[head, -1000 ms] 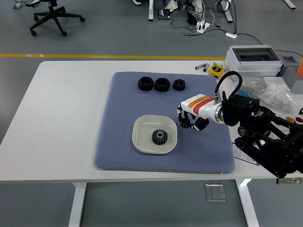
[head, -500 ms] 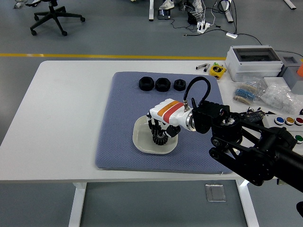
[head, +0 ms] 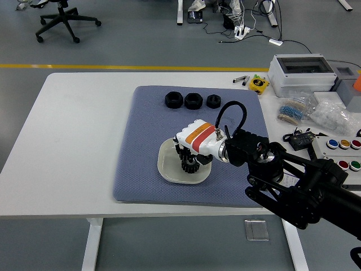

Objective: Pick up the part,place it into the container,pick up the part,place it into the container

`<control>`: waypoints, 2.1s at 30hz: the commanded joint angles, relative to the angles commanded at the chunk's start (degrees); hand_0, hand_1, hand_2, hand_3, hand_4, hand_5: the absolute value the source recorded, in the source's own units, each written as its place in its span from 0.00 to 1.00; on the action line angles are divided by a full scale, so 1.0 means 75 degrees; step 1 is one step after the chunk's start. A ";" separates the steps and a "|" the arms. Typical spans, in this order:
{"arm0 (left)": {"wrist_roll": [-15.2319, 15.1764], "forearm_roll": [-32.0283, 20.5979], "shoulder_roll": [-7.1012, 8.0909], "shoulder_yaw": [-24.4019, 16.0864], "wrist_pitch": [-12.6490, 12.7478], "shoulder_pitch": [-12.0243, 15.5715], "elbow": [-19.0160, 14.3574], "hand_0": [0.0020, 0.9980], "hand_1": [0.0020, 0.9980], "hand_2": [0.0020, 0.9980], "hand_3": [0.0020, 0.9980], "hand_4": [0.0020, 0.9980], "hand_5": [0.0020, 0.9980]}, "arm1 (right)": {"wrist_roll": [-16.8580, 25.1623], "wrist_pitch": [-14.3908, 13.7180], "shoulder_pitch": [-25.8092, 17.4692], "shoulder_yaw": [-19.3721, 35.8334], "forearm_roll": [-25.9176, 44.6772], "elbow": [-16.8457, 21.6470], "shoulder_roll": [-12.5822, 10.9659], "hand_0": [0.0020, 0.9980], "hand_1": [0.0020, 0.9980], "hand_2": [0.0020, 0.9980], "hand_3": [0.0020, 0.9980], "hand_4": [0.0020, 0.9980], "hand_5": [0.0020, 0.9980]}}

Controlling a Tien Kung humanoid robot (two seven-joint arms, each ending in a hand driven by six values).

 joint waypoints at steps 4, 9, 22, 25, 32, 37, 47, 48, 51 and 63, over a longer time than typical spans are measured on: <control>0.0003 0.0014 0.0000 -0.0008 -0.0005 0.0013 0.0000 0.88 0.83 0.86 0.62 0.57 0.73 | 0.0023 0.0092 -0.0046 -0.0016 0.0025 0.0017 -0.0068 0.42 0.41 0.48 0.53 0.59 0.04; -0.0002 0.0013 0.0000 -0.0012 -0.0006 0.0017 0.0000 0.88 0.83 0.85 0.62 0.57 0.72 | 0.0072 0.0127 -0.0087 -0.0045 -0.0085 0.0021 -0.0101 0.42 0.41 0.50 0.57 0.63 0.04; -0.0015 -0.0034 0.0000 0.0023 -0.0020 -0.0010 0.0000 0.88 0.83 0.85 0.62 0.57 0.73 | 0.0209 0.0112 -0.0052 -0.0007 -0.0330 -0.0035 -0.0094 0.42 0.43 0.59 0.82 0.82 0.08; -0.0019 -0.0047 0.0000 0.0024 -0.0018 -0.0016 0.0000 0.88 0.83 0.85 0.62 0.58 0.74 | 0.0223 0.0134 -0.0043 -0.0001 -0.0369 -0.0054 -0.0106 0.42 0.44 0.62 0.84 0.85 0.10; -0.0018 -0.0060 0.0000 0.0018 -0.0016 -0.0022 0.0000 0.88 0.83 0.85 0.62 0.57 0.74 | 0.0199 0.0326 0.0021 0.0111 -0.0533 0.0075 -0.0289 0.42 0.45 0.65 0.85 0.86 0.09; -0.0030 -0.0084 0.0000 0.0012 -0.0016 -0.0024 0.0000 0.88 0.83 0.86 0.62 0.57 0.74 | 0.0013 0.0831 0.0231 0.0594 -0.0623 0.0336 -0.0742 0.45 0.50 0.72 0.89 0.89 0.12; -0.0012 -0.0056 0.0000 -0.0025 -0.0017 -0.0009 0.0000 0.88 0.83 0.86 0.61 0.56 0.73 | 0.0152 -0.0216 0.0327 0.2312 0.0737 0.0587 -0.1545 0.53 0.62 0.79 0.90 0.94 0.16; -0.0014 -0.0061 0.0000 -0.0025 -0.0016 -0.0010 0.0000 0.88 0.83 0.86 0.61 0.56 0.73 | 0.0224 -0.0410 0.0308 0.2411 0.0978 0.0553 -0.1580 0.53 0.62 0.79 0.90 0.94 0.16; -0.0018 -0.0064 0.0000 -0.0029 -0.0020 -0.0019 0.0000 0.88 0.83 0.86 0.61 0.55 0.72 | 0.0617 -0.1340 0.0178 0.2690 0.1971 0.0484 -0.1695 0.69 0.75 0.84 0.92 0.98 0.39; -0.0009 0.0102 0.0000 -0.0158 -0.0015 -0.0029 0.0000 0.88 0.84 0.86 0.61 0.54 0.73 | 0.2163 -0.2155 -0.0629 0.3707 0.5845 0.1344 -0.1885 0.84 0.84 0.89 0.96 1.00 0.81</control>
